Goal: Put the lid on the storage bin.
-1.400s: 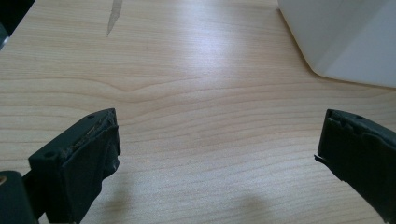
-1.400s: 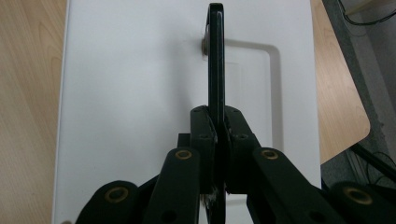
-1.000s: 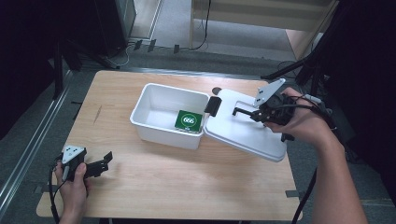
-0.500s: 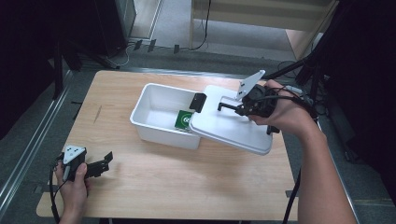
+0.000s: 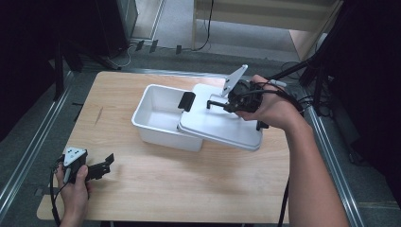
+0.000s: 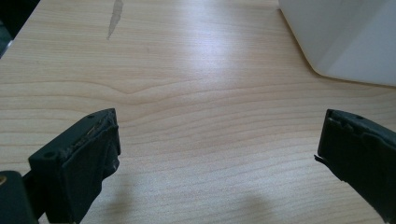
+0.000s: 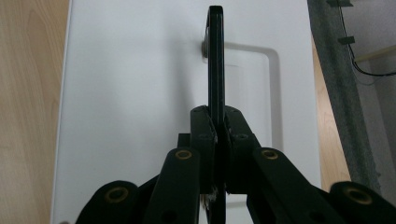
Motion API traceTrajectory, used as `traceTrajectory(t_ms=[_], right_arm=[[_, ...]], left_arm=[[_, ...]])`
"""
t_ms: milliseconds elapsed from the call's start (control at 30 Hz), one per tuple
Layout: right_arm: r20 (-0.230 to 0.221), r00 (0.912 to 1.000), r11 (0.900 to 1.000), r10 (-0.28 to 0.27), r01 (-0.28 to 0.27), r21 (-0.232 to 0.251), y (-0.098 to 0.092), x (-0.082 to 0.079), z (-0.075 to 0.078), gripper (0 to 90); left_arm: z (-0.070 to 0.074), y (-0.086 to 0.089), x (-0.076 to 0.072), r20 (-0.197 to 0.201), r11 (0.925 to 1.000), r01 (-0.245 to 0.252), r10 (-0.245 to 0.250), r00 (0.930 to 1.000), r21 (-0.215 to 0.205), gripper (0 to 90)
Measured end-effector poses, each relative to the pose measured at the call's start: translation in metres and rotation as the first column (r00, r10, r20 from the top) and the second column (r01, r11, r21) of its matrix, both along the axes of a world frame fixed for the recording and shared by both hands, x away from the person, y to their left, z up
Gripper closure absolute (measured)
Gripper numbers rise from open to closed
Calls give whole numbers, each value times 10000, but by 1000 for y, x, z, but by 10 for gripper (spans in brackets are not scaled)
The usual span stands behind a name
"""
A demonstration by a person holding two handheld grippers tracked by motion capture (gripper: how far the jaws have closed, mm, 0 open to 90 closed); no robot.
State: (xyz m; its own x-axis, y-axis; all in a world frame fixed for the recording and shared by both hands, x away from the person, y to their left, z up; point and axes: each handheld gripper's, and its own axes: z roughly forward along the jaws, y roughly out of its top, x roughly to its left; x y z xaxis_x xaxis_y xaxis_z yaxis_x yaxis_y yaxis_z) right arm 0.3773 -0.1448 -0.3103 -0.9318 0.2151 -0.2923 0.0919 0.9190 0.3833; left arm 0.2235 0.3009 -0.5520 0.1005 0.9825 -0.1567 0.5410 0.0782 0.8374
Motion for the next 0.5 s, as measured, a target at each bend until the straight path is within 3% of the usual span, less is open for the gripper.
traceTrajectory(t_ms=[500], right_arm=[[78,9993,9993,371,-371,78,37,8,0,854]], left_arm=[[0,0,0,-1,10000,0,0,10000,18,2]])
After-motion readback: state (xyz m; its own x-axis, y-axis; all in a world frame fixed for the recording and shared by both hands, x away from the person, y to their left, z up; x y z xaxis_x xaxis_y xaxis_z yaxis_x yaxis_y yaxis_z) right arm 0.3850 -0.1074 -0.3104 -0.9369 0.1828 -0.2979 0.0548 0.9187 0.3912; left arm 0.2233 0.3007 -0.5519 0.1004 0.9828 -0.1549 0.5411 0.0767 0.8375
